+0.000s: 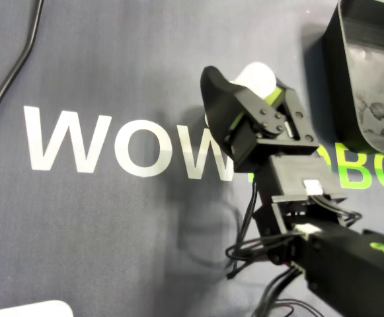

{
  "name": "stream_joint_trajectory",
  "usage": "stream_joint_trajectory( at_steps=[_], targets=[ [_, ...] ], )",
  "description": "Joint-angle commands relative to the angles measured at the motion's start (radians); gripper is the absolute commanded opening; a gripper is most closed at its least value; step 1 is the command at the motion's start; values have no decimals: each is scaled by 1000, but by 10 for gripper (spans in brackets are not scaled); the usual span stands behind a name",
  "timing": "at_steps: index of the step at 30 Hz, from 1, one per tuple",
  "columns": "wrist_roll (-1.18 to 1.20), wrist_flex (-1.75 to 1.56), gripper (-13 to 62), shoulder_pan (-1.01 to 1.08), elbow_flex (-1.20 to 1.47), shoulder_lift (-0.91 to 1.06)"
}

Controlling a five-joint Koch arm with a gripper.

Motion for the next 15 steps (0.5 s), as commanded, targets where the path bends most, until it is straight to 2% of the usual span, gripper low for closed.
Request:
stream_joint_trajectory(
  at_steps=[1,15],
  targets=[
    [-2,-86,301,-8,-51,-2],
    [-3,-87,264,-12,-41,-17]
  ],
)
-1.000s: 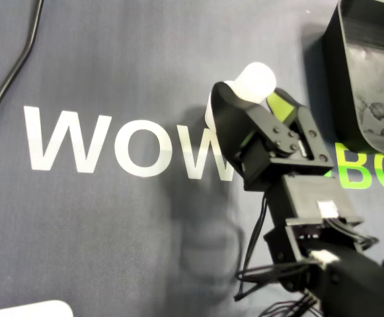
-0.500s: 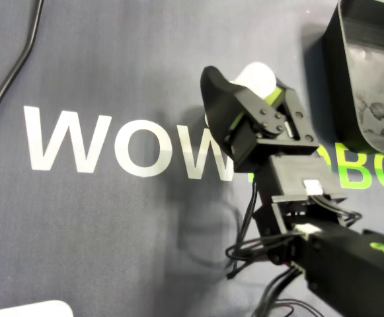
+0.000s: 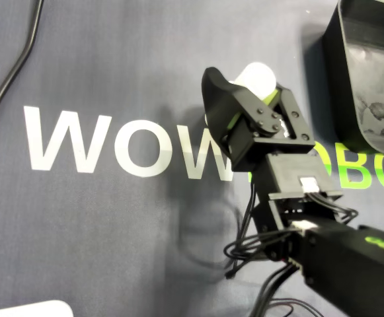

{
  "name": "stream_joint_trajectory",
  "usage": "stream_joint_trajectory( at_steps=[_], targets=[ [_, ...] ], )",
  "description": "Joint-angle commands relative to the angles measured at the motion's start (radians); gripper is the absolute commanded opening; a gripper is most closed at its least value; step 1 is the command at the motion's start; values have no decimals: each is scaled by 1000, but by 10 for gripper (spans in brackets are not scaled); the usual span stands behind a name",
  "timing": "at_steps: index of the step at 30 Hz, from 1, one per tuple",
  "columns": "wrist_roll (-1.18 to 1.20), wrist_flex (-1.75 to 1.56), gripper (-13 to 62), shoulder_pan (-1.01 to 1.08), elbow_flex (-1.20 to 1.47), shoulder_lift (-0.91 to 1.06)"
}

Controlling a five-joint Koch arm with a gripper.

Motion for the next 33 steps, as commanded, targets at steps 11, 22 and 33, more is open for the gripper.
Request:
stream_joint_trajectory(
  at_steps=[11,22,33],
  targets=[
    [-21,-124,264,-9,-6,0],
    [-25,-127,231,-11,23,-5],
    [-21,-124,199,-11,34,-3]
  ],
)
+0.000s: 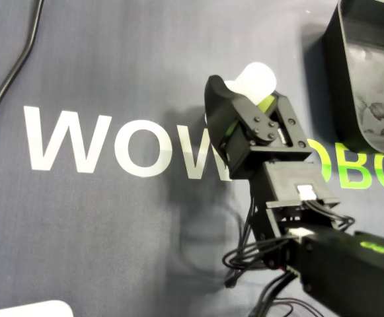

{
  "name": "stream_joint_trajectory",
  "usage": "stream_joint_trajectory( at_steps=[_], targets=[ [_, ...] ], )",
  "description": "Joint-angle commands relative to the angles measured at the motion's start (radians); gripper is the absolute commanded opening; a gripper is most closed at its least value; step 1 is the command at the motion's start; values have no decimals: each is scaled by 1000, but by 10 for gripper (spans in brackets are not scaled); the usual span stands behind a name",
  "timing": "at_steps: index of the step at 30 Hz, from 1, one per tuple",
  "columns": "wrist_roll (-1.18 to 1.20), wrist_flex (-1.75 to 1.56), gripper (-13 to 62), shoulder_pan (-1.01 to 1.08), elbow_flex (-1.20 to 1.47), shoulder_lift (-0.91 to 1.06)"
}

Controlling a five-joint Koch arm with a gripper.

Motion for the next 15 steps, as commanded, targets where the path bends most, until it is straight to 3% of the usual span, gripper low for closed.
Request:
stream_joint_trajectory(
  at_steps=[1,6,13,15],
  targets=[
    [-2,-80,199,-6,-6,6],
    [20,-81,146,-11,-3,9],
    [40,-81,139,-21,-2,9],
    [69,-81,83,-31,3,15]
  ],
)
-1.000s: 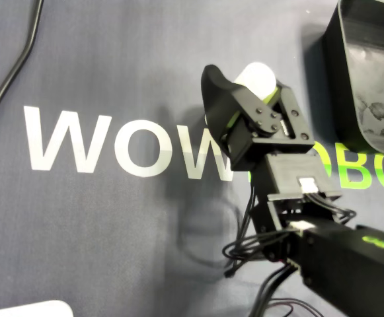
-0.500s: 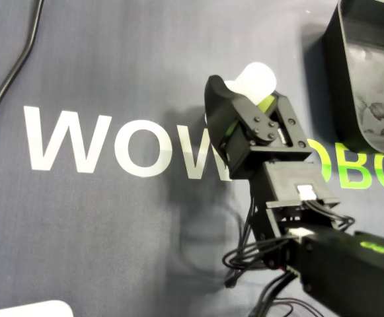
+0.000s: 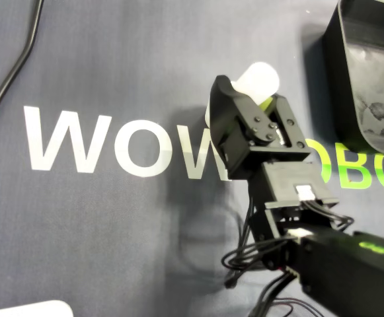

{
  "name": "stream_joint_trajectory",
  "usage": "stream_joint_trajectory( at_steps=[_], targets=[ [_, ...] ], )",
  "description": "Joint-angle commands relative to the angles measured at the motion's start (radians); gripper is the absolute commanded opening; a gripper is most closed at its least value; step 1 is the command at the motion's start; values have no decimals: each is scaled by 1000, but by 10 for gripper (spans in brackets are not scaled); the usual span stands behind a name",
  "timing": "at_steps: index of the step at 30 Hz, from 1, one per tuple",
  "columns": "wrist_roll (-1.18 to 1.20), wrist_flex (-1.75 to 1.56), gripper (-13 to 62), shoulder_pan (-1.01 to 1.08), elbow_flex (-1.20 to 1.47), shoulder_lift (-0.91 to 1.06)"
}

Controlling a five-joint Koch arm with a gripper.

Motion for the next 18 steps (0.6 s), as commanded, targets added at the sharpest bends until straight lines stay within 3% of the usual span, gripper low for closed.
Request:
stream_joint_trajectory(
  at_steps=[1,8,18],
  targets=[
    [41,-81,67,-17,-2,17],
    [71,-81,28,-32,-2,28],
    [84,-80,28,-32,-9,41]
  ],
)
